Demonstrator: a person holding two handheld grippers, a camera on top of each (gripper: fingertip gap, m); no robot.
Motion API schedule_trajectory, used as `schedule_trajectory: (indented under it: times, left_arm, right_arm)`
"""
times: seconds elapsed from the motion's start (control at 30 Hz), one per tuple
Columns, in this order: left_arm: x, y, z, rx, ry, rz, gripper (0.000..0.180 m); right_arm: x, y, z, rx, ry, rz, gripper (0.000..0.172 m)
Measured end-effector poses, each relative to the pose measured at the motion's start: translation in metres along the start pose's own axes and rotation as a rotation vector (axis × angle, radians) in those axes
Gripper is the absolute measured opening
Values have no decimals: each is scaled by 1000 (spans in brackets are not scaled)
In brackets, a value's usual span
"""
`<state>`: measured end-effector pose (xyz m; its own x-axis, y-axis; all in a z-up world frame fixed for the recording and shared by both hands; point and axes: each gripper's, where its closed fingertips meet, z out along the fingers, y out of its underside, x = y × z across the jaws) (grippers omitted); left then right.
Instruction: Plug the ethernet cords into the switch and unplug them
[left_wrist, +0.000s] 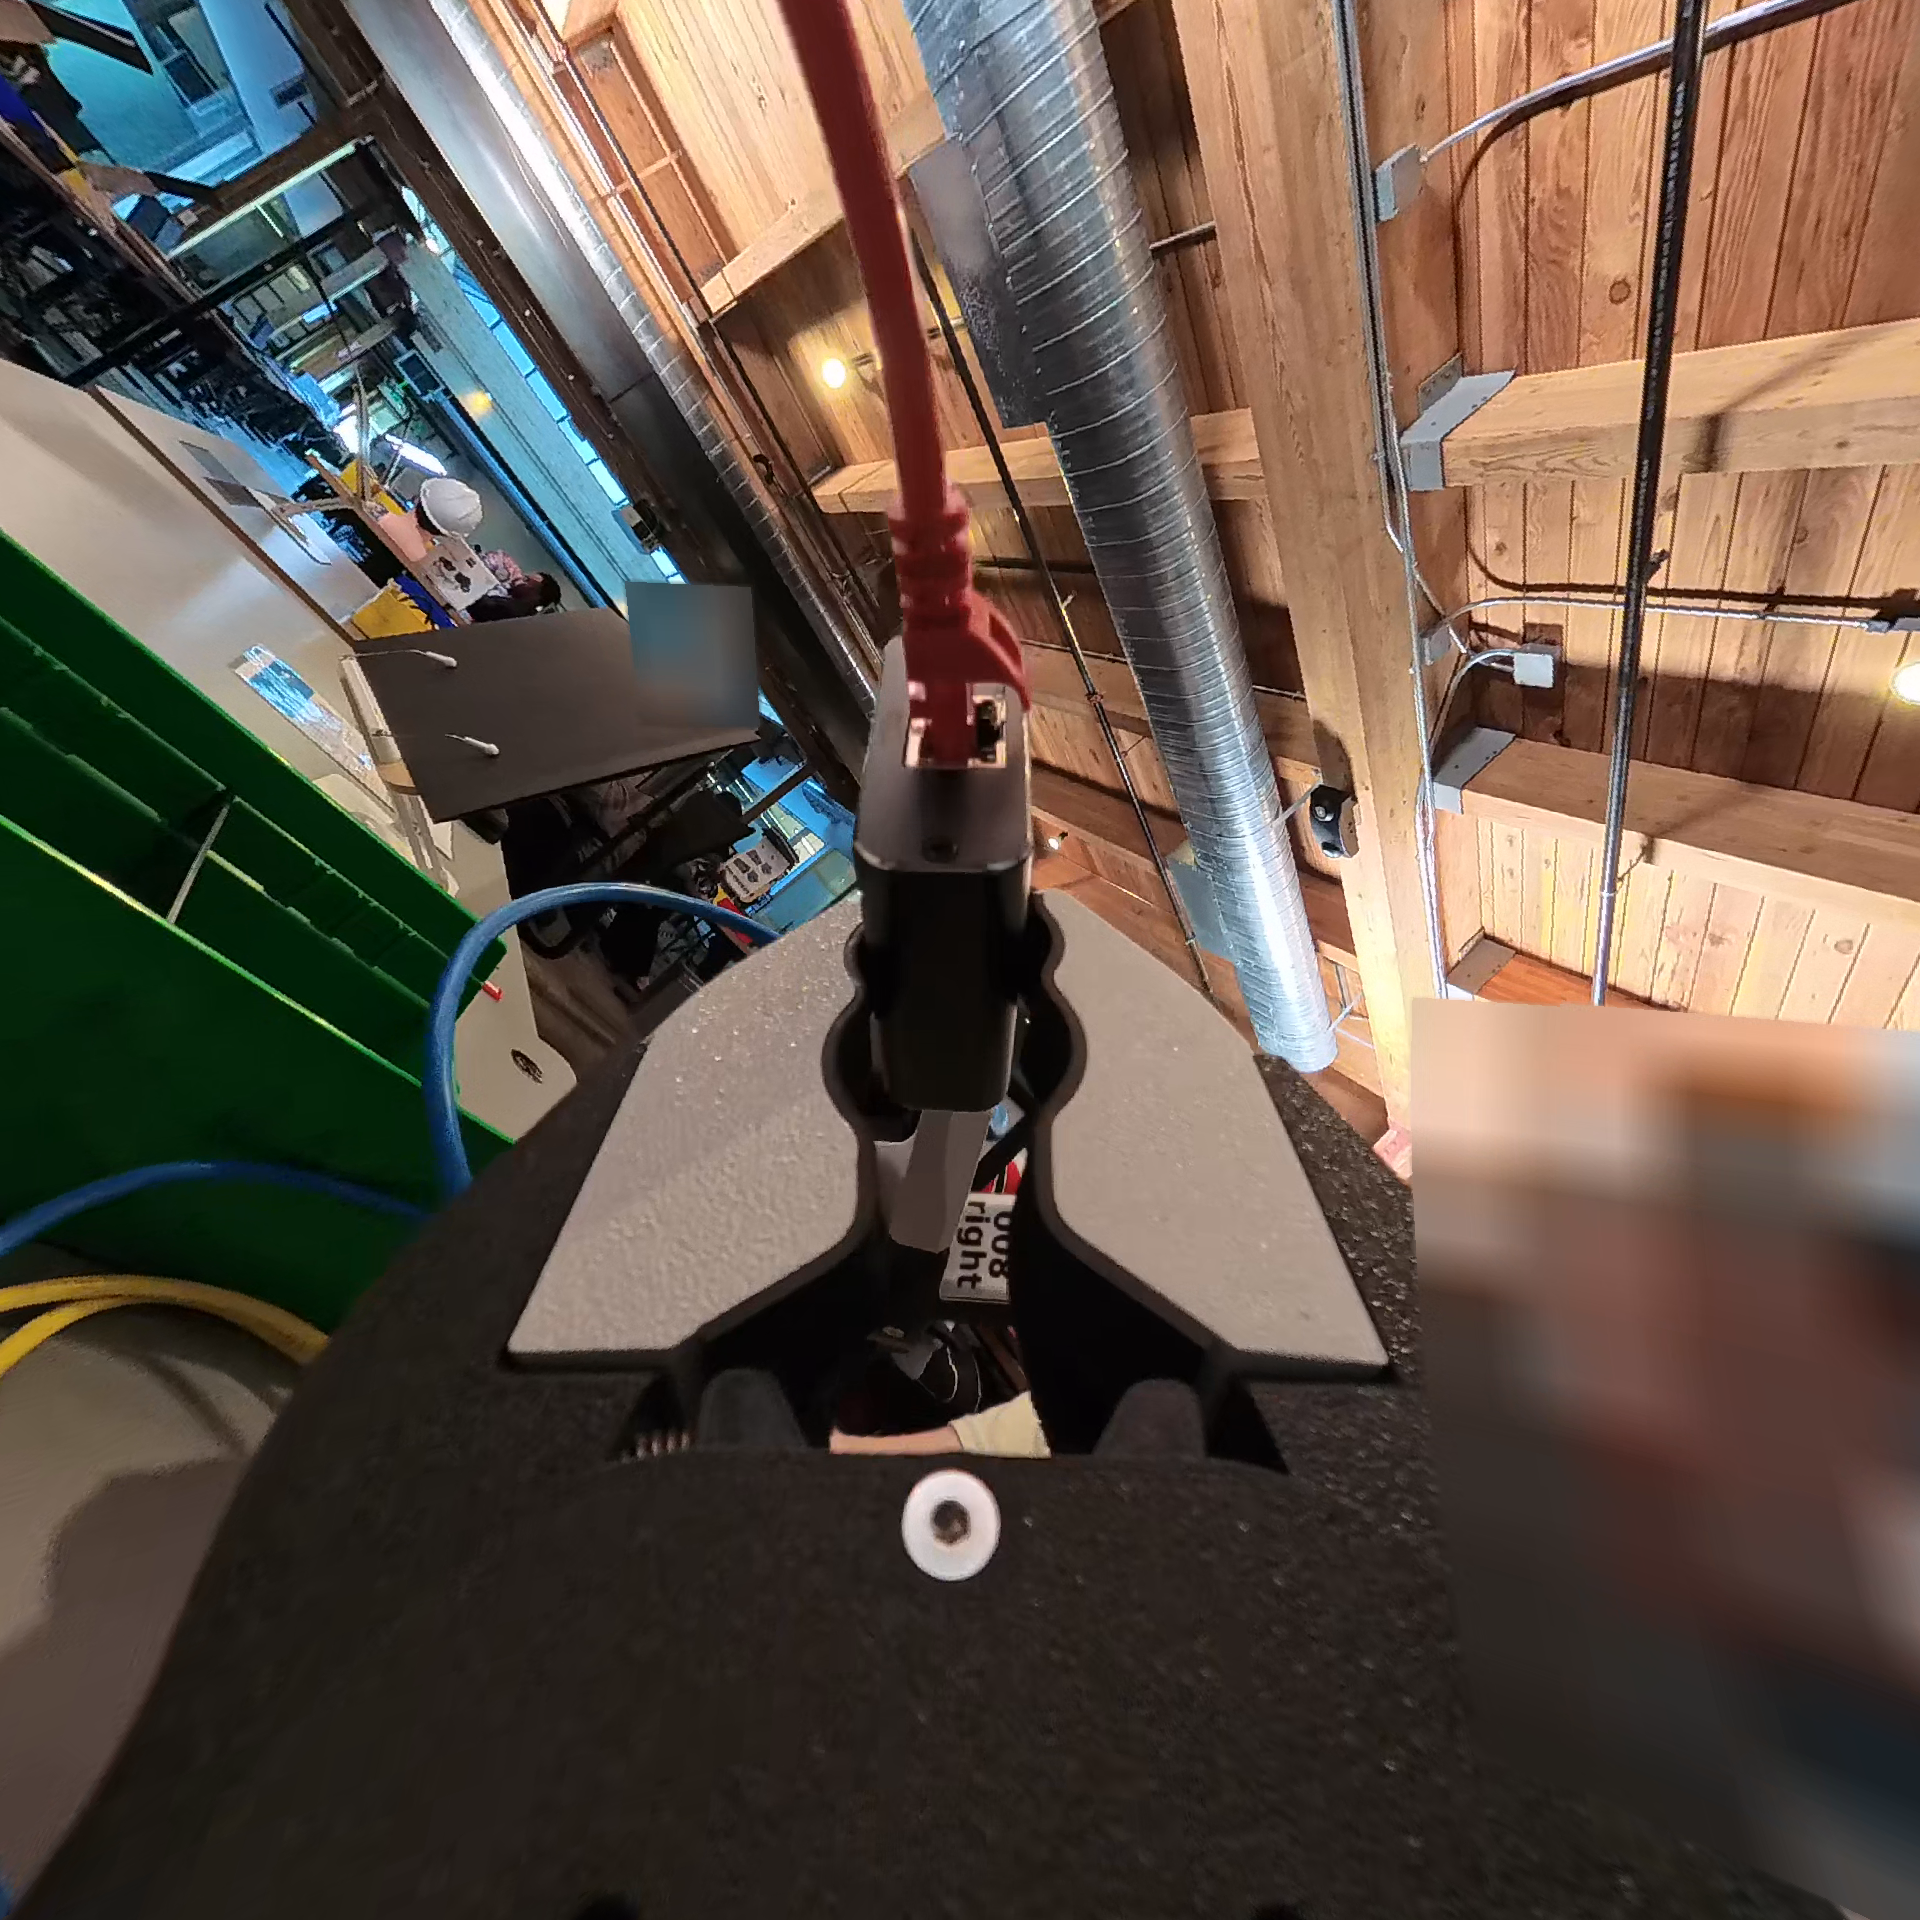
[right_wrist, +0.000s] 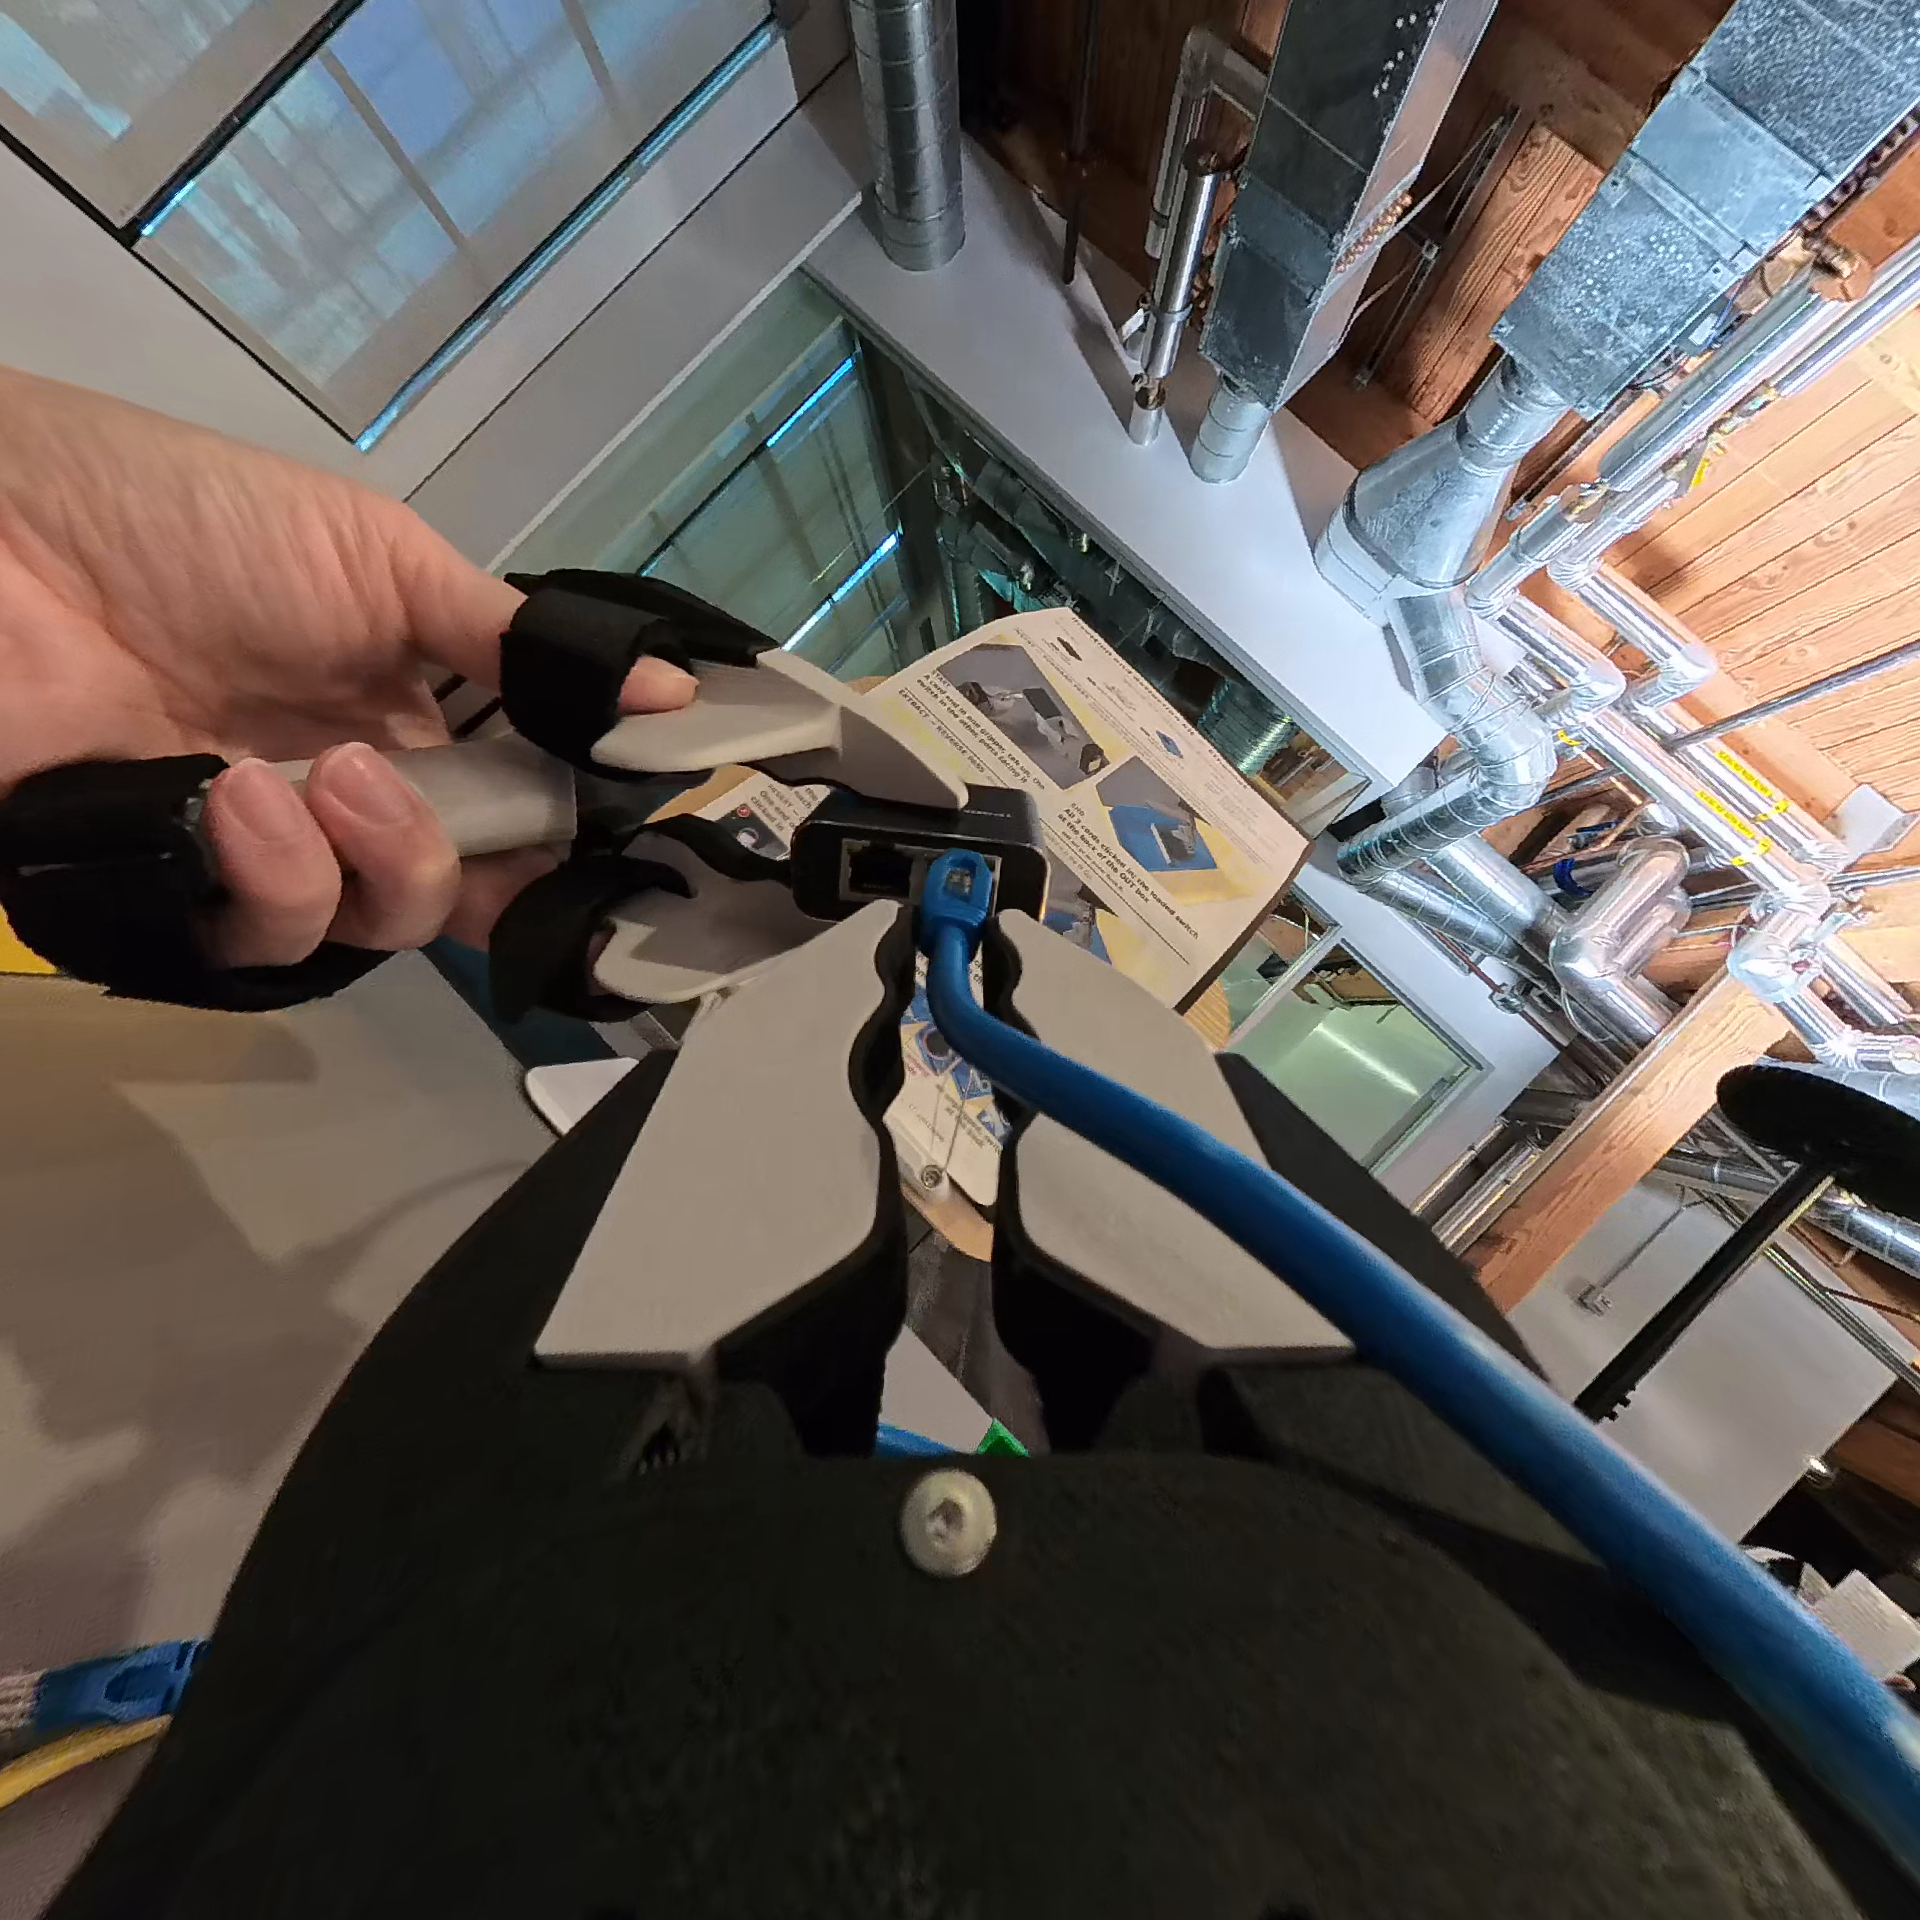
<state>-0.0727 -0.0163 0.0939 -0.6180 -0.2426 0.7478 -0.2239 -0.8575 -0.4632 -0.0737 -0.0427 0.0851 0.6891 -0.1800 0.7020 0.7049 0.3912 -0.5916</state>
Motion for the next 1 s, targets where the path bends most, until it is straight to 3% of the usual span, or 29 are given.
schedule_trajectory:
  times: [0.37, 0.6, 1.0]
  left_arm:
    - [6, 11, 4, -100, -48, 76, 24]
    - [17, 10, 19, -47, -29, 198, 26]
    - [26, 13, 22, 51, 108, 180, 26]
  right_arm:
    - [2, -6, -5, 66, -4, 27, 12]
    - [11, -14, -10, 106, 54, 66, 13]
    - [9, -19, -13, 141, 54, 22, 13]
